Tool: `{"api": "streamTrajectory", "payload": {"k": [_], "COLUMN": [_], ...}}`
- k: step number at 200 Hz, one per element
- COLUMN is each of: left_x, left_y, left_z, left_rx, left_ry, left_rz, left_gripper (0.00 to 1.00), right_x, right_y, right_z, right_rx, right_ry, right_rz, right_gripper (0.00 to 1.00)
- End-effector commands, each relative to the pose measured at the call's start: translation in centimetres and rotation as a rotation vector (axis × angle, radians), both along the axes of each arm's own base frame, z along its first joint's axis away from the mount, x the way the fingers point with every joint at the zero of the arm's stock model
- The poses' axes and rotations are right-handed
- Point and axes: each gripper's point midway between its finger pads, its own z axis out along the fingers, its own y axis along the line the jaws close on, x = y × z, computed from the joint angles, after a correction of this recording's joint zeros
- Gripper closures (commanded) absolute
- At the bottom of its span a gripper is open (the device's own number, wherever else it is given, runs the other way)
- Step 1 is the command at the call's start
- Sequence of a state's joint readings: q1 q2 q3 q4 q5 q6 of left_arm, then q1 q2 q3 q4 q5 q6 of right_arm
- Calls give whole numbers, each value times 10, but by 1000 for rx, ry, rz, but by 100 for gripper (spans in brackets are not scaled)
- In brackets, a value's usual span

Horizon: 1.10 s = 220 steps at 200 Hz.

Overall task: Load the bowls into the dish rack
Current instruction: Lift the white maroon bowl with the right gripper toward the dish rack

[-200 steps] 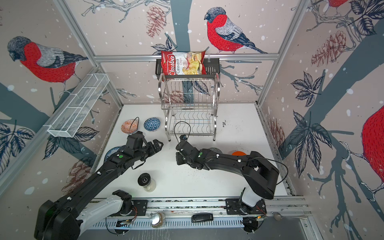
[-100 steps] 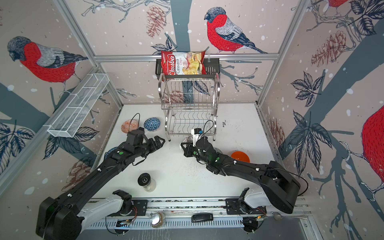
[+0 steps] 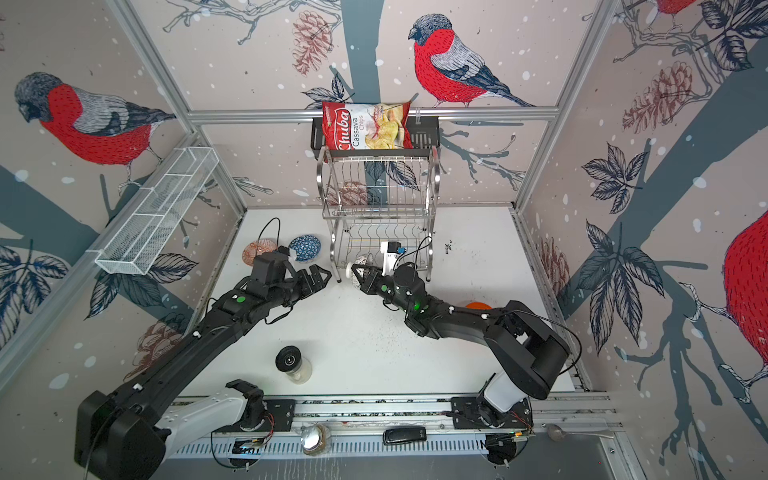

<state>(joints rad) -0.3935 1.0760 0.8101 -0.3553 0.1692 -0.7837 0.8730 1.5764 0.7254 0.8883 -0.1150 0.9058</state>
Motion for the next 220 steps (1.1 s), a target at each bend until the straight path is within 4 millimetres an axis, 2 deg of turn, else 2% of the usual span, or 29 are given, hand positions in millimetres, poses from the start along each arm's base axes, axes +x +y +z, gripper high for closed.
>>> {"api": "streamTrajectory", "payload": {"k": [1,49,87,151,220], "left_x": [0,-5,-8,-5,-5], "left_y": [-3,-1,-2,-9,-8], "left_z": [4,2,0,13,18], "left_rx": [2,15,10,-32,-11], "left_ry": [-10,1,9,-15,-15], "left_rz": [-27,-33,-41,-64,-73], "left_gripper": [3,3,3,3,3], "right_x": [1,14,32,64,96], "right_y": [3,4,3,-7,5], "right_z": [39,44,41,36,28], "right_rx": [170,237,271,372,435], "right_ry": [-63,-73,-63,-53,-30], "right_rz": [20,-12,-46,-96,-95], "right_gripper": [100,100,100,100,100]}}
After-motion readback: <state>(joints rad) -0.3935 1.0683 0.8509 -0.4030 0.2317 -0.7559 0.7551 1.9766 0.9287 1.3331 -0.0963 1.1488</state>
